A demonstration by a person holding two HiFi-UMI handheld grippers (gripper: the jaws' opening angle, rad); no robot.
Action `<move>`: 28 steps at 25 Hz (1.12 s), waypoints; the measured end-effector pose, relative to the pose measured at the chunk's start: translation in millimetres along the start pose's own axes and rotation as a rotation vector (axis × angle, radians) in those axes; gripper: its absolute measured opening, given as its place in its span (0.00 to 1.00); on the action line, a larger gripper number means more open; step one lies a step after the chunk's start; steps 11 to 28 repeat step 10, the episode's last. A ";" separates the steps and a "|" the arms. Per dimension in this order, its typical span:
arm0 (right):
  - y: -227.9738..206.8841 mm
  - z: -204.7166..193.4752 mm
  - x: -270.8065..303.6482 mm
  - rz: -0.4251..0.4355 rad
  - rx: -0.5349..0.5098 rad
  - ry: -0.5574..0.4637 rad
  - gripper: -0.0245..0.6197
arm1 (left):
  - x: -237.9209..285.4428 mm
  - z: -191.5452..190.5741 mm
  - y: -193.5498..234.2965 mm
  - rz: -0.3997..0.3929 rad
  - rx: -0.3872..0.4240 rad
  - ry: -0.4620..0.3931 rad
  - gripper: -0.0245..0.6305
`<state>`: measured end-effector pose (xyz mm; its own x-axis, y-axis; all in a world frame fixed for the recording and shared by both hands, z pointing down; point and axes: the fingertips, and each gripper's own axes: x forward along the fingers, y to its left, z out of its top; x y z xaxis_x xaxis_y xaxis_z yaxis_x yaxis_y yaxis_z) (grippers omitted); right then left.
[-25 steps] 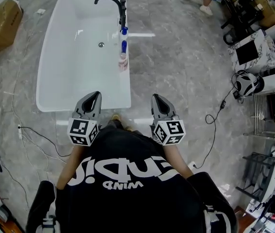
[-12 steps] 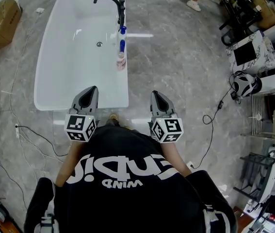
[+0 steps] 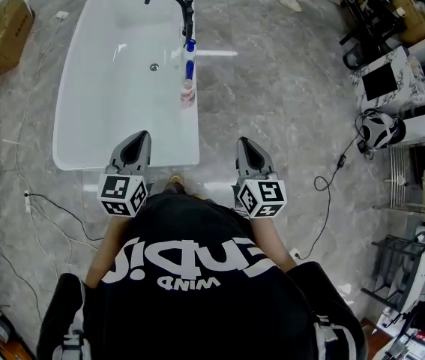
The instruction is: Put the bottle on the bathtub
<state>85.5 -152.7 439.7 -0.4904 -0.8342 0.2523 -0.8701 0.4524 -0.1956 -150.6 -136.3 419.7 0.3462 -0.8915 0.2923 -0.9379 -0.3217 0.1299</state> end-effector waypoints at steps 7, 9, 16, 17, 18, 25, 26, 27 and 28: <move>0.9 -2.8 0.6 -0.007 0.005 0.004 0.08 | -0.3 -3.6 3.9 0.000 -0.011 0.009 0.05; 1.9 -2.6 0.8 -0.008 0.006 0.005 0.07 | -0.7 -3.2 5.3 -0.001 -0.014 0.010 0.05; 2.2 -2.4 0.9 -0.008 0.007 0.005 0.08 | -0.7 -2.9 5.8 -0.001 -0.015 0.011 0.05; 2.2 -2.4 0.9 -0.008 0.007 0.005 0.08 | -0.7 -2.9 5.8 -0.001 -0.015 0.011 0.05; 2.2 -2.4 0.9 -0.008 0.007 0.005 0.08 | -0.7 -2.9 5.8 -0.001 -0.015 0.011 0.05; 2.2 -2.4 0.9 -0.008 0.007 0.005 0.08 | -0.7 -2.9 5.8 -0.001 -0.015 0.011 0.05; 2.2 -2.4 0.9 -0.008 0.007 0.005 0.08 | -0.7 -2.9 5.8 -0.001 -0.015 0.011 0.05; 2.2 -2.4 0.9 -0.008 0.007 0.005 0.08 | -0.7 -2.9 5.8 -0.001 -0.015 0.011 0.05; 2.2 -2.4 0.9 -0.008 0.007 0.005 0.08 | -0.7 -2.9 5.8 -0.001 -0.015 0.011 0.05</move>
